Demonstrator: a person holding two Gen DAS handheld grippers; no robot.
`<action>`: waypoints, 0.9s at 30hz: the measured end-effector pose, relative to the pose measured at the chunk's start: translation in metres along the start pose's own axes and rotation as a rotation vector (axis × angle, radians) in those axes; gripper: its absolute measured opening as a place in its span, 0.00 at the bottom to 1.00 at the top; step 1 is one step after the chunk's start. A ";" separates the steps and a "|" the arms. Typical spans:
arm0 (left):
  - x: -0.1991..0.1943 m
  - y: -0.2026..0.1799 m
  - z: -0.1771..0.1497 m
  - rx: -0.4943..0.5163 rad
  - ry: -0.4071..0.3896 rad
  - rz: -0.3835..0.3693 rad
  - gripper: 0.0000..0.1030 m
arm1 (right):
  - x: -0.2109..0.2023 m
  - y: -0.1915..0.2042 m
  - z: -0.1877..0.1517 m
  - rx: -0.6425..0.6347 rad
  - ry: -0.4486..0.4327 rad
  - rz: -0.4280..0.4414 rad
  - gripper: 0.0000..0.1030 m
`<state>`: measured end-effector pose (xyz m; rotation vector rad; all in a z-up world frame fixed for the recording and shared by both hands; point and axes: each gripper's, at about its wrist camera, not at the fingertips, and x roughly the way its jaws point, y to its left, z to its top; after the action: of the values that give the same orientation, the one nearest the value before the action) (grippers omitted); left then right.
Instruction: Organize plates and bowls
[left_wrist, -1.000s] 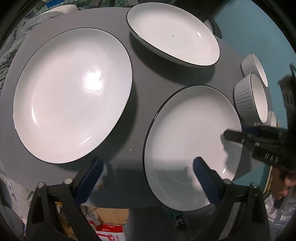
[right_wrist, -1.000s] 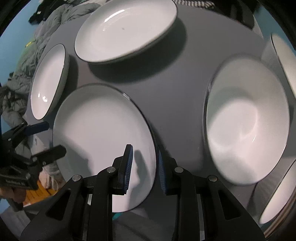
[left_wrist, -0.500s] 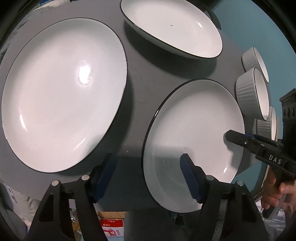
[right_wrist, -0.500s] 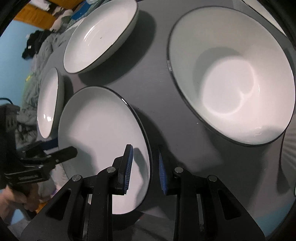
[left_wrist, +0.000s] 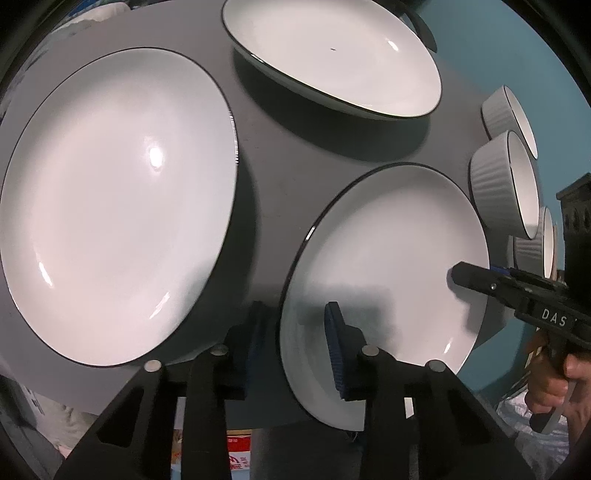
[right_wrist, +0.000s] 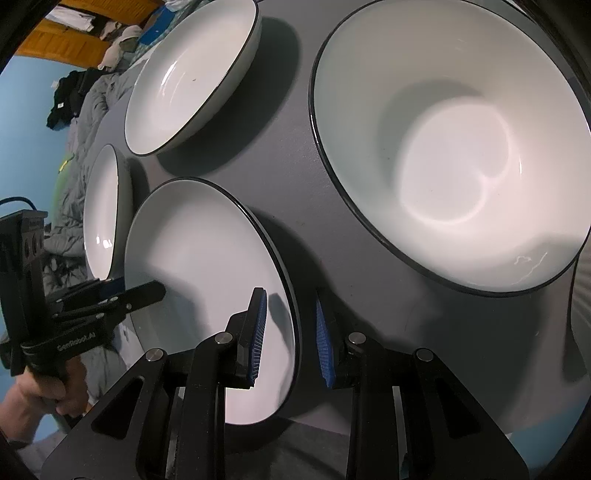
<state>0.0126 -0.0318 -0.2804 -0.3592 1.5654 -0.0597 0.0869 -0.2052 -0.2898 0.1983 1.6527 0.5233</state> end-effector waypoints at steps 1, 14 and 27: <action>0.001 0.000 0.001 -0.008 0.006 -0.016 0.23 | 0.006 0.012 0.001 -0.003 0.003 -0.005 0.26; -0.006 0.014 0.004 -0.019 0.019 -0.042 0.21 | 0.012 0.029 0.001 -0.036 0.018 -0.061 0.15; -0.017 -0.006 0.007 -0.021 0.008 -0.008 0.20 | 0.012 0.032 0.003 -0.010 0.040 -0.039 0.16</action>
<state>0.0206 -0.0317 -0.2625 -0.3825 1.5734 -0.0512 0.0828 -0.1716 -0.2865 0.1484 1.6893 0.5090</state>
